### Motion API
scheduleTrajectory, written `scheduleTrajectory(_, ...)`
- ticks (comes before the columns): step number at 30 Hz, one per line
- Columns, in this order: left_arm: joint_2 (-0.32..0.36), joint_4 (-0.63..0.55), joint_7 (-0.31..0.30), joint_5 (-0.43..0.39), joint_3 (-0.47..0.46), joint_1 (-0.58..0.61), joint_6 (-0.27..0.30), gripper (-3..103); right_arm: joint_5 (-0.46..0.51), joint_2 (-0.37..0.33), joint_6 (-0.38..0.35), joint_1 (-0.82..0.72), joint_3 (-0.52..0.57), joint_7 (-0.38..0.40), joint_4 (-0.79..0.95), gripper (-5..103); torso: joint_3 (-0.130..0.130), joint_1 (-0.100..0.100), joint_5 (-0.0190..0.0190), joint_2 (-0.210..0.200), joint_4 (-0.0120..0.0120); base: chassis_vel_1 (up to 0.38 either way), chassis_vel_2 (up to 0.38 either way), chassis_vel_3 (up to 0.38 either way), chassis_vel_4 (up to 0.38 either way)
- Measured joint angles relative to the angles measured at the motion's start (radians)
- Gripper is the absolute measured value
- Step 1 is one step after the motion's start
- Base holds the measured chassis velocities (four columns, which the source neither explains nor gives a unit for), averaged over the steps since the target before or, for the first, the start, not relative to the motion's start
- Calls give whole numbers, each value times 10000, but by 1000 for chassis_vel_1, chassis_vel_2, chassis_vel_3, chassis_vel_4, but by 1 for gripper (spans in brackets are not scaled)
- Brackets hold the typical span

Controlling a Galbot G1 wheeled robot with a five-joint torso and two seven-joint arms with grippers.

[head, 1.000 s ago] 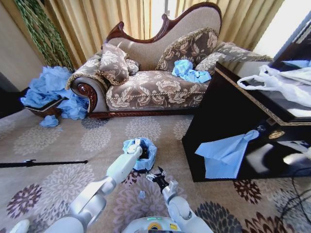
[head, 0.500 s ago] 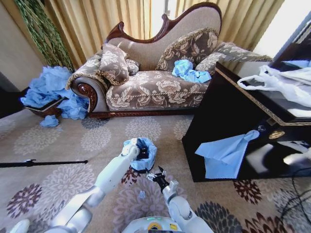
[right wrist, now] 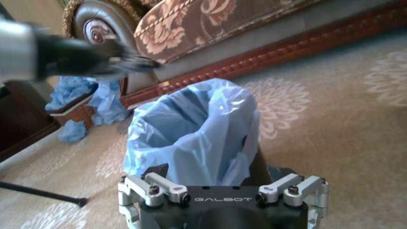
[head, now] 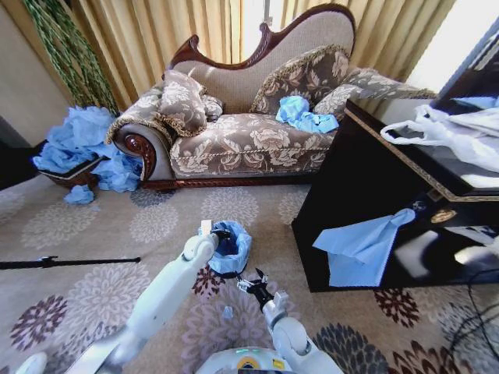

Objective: Place a garbage bag over the trash bin.

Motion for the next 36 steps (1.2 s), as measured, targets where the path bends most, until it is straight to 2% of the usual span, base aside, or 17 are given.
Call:
scheduleTrajectory(1, 0, 0, 0, 0, 0, 0, 0, 0, 0, 0, 0, 0, 0, 0, 0, 100, 0, 0, 0, 0, 0, 0, 0, 0, 0)
scheduleTrajectory(2, 115, -136, 167, 319, -68, 227, -319, 0, -2, -12, 6, -45, 72, -20, 42, 100, 0, 0, 0, 0, 1, 0, 0, 0, 0)
scheduleTrajectory(5, 532, -400, 1016, 1549, -223, 1015, -1917, 0, -373, -35, 157, -528, 823, -203, 422, 100, -1, 0, 2, 0, 8, 0, 0, 0, 0)
scheduleTrajectory(7, 585, -400, 1283, 1668, -204, 1060, -2180, -3, -547, -28, 219, -748, 1086, -256, 585, 100, 0, 0, -1, 0, 6, 0, 0, 0, 0)
scheduleTrajectory(9, 714, -583, 1975, 1804, -340, 1342, -2694, 7, -893, -19, 430, -1276, 1647, -231, 1136, 100, 0, 0, -6, 0, -19, 0, 0, 0, 0)
scheduleTrajectory(10, 753, -744, 2094, 1898, -563, 1633, -2807, 13, -988, 2, 483, -1380, 1790, -144, 1323, 100, 0, 0, 3, 0, -15, 0, 0, 0, 0)
scheduleTrajectory(12, 781, -918, 2166, 1995, -810, 1975, -2887, 13, -1086, 27, 551, -1447, 1910, -30, 1493, 100, -1, 0, 4, 0, -6, 0, 0, 0, 0)
scheduleTrajectory(13, 804, -1195, 2280, 2160, -1311, 2608, -2954, 18, -1179, 51, 614, -1526, 2023, 98, 1750, 100, 0, 0, -3, 0, 5, 0, 0, 0, 0)
scheduleTrajectory(14, 804, -1195, 2280, 2160, -1311, 2608, -2954, 18, -1179, 51, 614, -1526, 2023, 98, 1750, 100, 0, 0, -3, 0, 5, 0, 0, 0, 0)
scheduleTrajectory(19, 505, -2030, 2499, 2901, -3006, 4647, -3202, 45, -1637, 87, 581, -1872, 2340, 531, 2816, 100, -1, 0, 1, 0, -1, 0, 0, 0, 0)
scheduleTrajectory(21, 424, -2139, 2491, 2982, -3211, 4958, -3259, 45, -1866, 112, 588, -1965, 2427, 540, 2966, 100, 0, 0, 1, 0, -1, 0, 0, 0, 0)
scheduleTrajectory(23, 96, -2486, 2402, 3261, -3806, 5979, -3495, 56, -2332, 177, 588, -2364, 2678, 448, 3449, 100, -1, 0, -3, 0, 0, 0, 0, 0, 0)
scheduleTrajectory(27, -239, -2916, 2336, 3384, -4246, 6852, -3462, 67, -2570, 303, 585, -2874, 2872, 298, 3930, 100, 0, 0, 0, 0, 2, 0, 0, 0, 0)
scheduleTrajectory(30, -733, -3665, 2240, 3474, -4698, 7854, -3365, 83, -2799, 511, 606, -3818, 3111, 219, 4734, 100, -1, 0, -1, 0, -1, 0, 0, 0, 0)
scheduleTrajectory(32, -931, -3946, 2224, 3602, -4864, 8189, -3332, 83, -2816, 553, 601, -4122, 3222, 202, 5003, 100, -1, 0, 1, 0, -4, 0, 0, 0, 0)
scheduleTrajectory(34, -1398, -4586, 2243, 3977, -5215, 8897, -3271, 97, -2649, 543, 641, -4793, 3727, -28, 5539, 100, -1, -1, 1, -1, -1, 0, 0, 0, 0)
scheduleTrajectory(36, -1550, -4766, 2299, 4086, -5320, 9127, -3282, 97, -2491, 490, 727, -5017, 3975, -194, 5675, 100, -1, -1, 0, 0, -3, 0, 0, 0, 0)
